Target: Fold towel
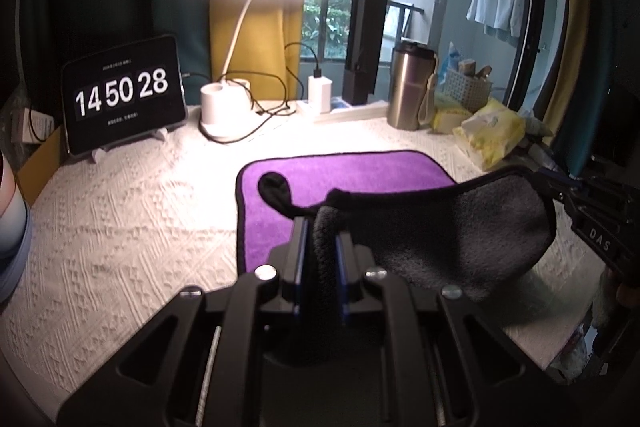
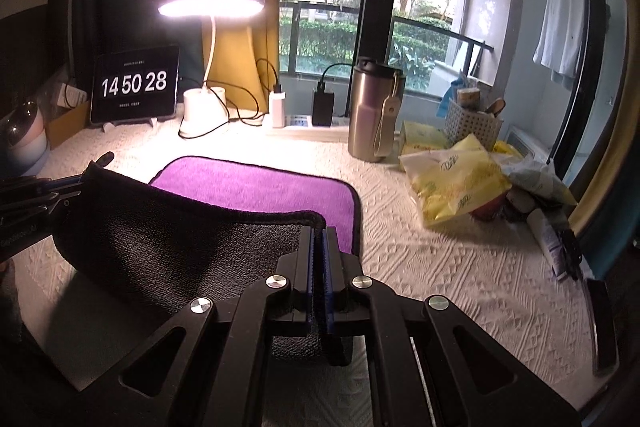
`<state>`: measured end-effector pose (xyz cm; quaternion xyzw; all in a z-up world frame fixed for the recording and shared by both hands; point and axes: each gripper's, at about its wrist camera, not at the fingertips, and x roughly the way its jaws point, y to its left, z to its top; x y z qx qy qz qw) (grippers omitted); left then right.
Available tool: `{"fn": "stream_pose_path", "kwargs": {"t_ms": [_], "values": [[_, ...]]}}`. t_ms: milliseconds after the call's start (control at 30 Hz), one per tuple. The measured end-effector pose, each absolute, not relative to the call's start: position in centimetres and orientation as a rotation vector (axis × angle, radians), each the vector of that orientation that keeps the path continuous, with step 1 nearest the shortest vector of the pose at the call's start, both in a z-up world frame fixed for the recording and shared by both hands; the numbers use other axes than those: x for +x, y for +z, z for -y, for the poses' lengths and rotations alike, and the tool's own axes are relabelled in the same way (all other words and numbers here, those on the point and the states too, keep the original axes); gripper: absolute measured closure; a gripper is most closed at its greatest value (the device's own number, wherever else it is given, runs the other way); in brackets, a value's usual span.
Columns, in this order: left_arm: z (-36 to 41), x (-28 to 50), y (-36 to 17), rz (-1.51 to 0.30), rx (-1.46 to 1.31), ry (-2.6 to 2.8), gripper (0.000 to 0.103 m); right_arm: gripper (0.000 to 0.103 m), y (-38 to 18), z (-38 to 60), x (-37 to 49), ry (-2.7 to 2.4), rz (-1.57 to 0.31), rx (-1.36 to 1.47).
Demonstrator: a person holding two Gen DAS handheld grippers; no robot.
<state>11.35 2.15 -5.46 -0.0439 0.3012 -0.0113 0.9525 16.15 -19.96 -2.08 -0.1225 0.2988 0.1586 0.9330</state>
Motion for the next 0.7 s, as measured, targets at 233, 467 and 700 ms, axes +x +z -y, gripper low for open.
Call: {"fn": "stream_pose_path", "kwargs": {"t_ms": [233,467,700], "values": [[-2.2,11.7,-4.1,-0.573,-0.077,-0.025,0.09,0.099,-1.3,19.8,16.7,0.325,-0.587,-0.244],[-2.3,12.2,-3.1,-0.541,-0.07,-0.022,0.09,0.099,-0.7,19.7,17.3,0.329,-0.557,-0.244],[-2.2,12.9,-2.4,-0.515,-0.059,-0.02,0.09,0.099,-0.5,19.6,18.2,0.339,-0.535,-0.243]]}}
